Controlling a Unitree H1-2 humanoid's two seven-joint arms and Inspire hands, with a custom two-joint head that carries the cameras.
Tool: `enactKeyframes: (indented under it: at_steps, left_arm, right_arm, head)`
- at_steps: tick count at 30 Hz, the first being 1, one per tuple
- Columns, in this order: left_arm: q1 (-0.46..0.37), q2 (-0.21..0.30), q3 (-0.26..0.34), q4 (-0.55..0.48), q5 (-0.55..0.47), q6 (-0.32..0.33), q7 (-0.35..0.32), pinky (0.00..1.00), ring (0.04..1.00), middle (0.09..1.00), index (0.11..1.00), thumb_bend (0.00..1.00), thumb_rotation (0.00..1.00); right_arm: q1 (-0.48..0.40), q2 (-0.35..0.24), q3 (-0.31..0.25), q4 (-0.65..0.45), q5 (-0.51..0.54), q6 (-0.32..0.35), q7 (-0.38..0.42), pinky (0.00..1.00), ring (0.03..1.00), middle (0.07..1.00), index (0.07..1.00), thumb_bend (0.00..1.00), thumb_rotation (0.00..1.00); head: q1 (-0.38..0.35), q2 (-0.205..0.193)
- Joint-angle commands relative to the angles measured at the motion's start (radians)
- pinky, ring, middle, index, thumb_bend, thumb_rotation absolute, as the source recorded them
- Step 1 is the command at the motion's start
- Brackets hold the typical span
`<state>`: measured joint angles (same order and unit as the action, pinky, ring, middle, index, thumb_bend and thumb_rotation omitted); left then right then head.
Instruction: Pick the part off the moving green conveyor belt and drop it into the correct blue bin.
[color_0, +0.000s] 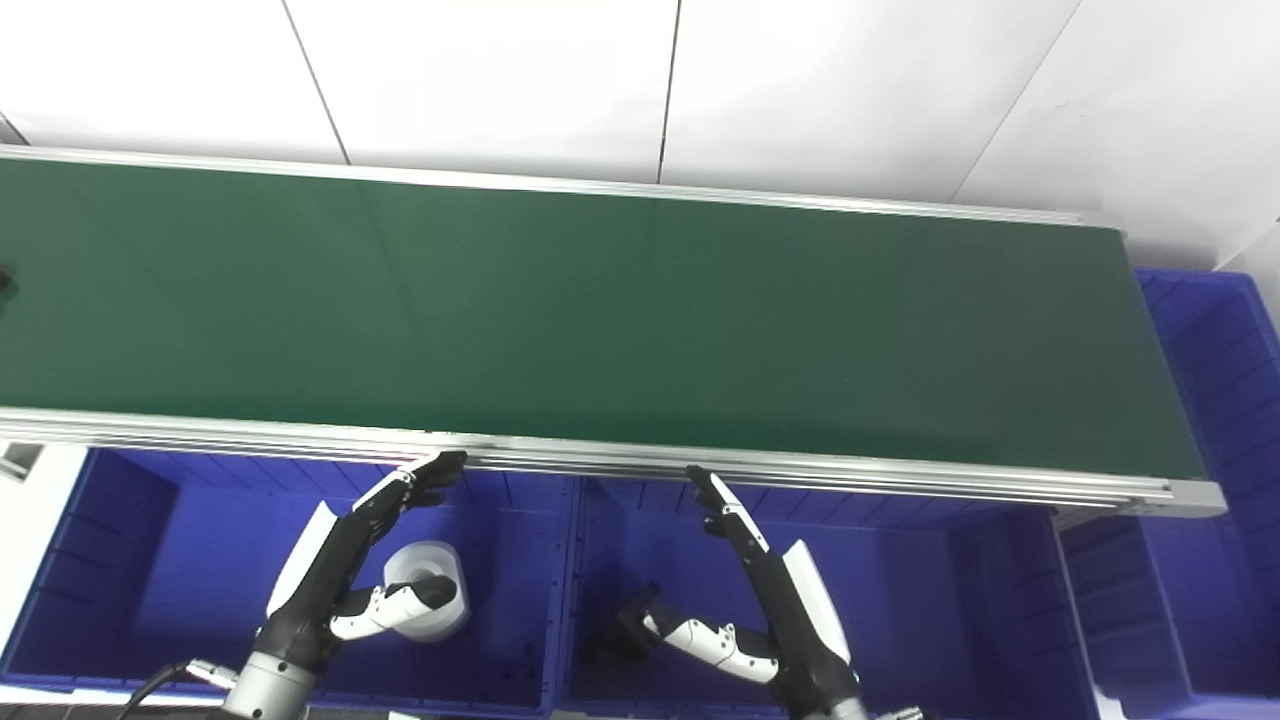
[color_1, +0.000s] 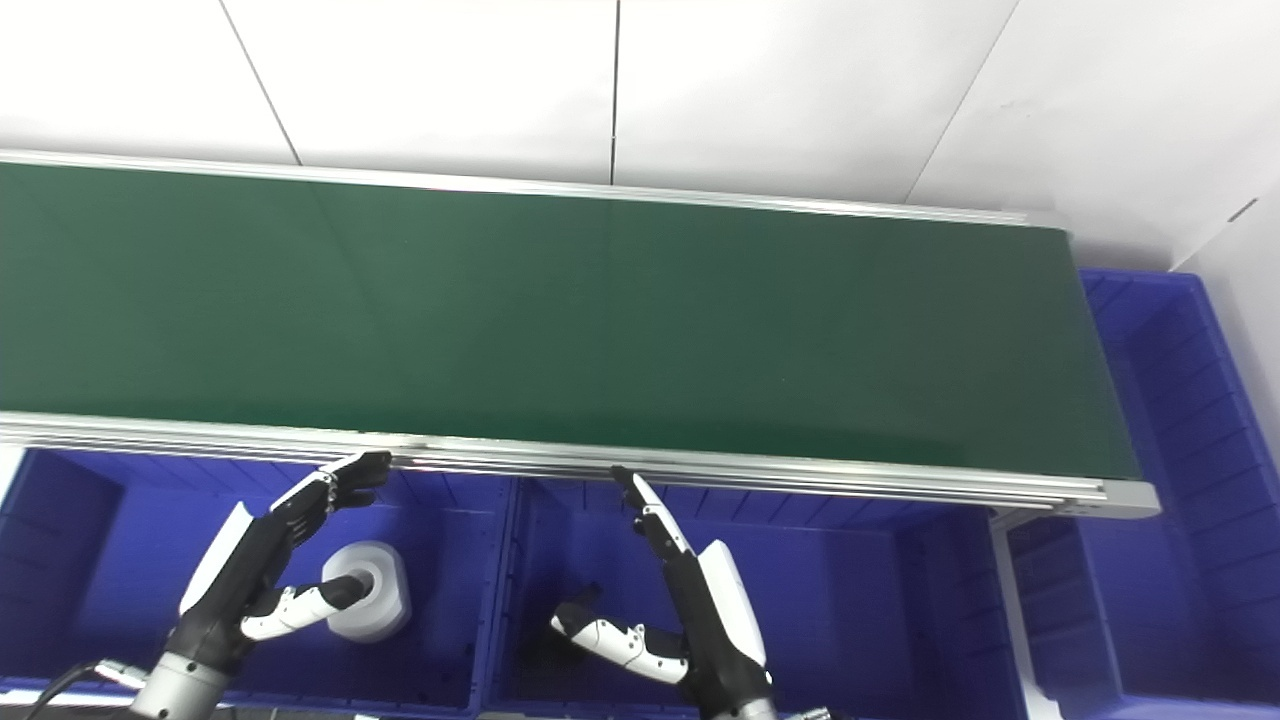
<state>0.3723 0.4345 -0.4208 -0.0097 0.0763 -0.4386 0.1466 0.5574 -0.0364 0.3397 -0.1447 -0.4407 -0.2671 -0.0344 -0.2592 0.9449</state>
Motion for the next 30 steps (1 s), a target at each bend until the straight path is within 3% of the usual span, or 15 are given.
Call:
enactKeyframes:
  at_steps: [1,30]
  left_arm:
    - [0.003,0.005,0.008,-0.021,0.004,-0.031,0.019,0.78,0.823,0.843,0.812,0.78,0.76]
    - [0.003,0.000,0.009,-0.026,0.000,-0.031,0.029,0.78,0.817,0.831,0.811,0.76,0.73]
  right_arm:
    - [0.006,0.007,0.006,-0.032,0.007,-0.018,-0.009,0.87,0.930,0.949,0.950,0.70,0.65]
    - [0.007,0.007,0.006,-0.040,0.007,-0.007,-0.004,0.86,0.927,0.950,0.952,0.71,0.65]
  head:
    - [0.001,-0.001]
    - [-0.001,0.003]
